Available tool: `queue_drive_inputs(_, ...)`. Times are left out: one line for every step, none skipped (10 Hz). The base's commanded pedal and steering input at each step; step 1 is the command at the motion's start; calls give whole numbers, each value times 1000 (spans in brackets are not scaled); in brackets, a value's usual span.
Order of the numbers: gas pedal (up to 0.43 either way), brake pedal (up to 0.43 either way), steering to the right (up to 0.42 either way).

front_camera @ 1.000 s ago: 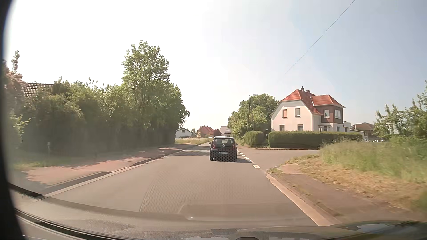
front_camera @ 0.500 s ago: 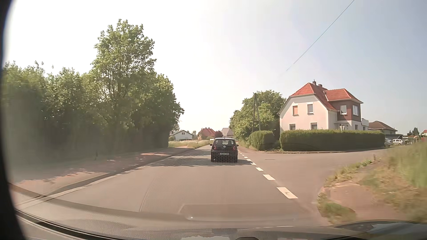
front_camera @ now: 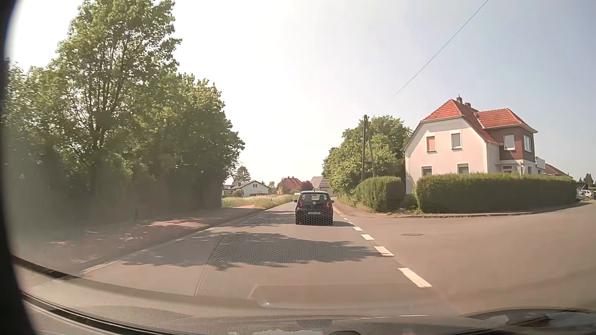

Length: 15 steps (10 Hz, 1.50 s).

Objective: Follow the waypoints while adhering to traffic rules and regulations

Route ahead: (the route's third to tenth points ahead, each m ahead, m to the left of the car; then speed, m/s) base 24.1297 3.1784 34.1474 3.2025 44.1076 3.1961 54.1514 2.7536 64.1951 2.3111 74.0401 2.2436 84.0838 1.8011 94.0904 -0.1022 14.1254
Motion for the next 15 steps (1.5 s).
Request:
queue_drive_inputs(189, 0, -5)
queue_drive_inputs(189, 0, -5)
queue_drive_inputs(169, 0, -5)
queue_drive_inputs(157, 0, -5)
queue_drive_inputs(157, 0, -5)
queue_drive_inputs(150, 0, -5)
queue_drive_inputs(150, 0, -5)
queue_drive_inputs(150, 0, -5)
queue_drive_inputs(150, 0, -5)
queue_drive_inputs(150, 0, -5)
queue_drive_inputs(150, 0, -5)
queue_drive_inputs(150, 0, -5)
queue_drive_inputs(150, 0, -5)
queue_drive_inputs(150, 0, -5)
queue_drive_inputs(150, 0, -3)
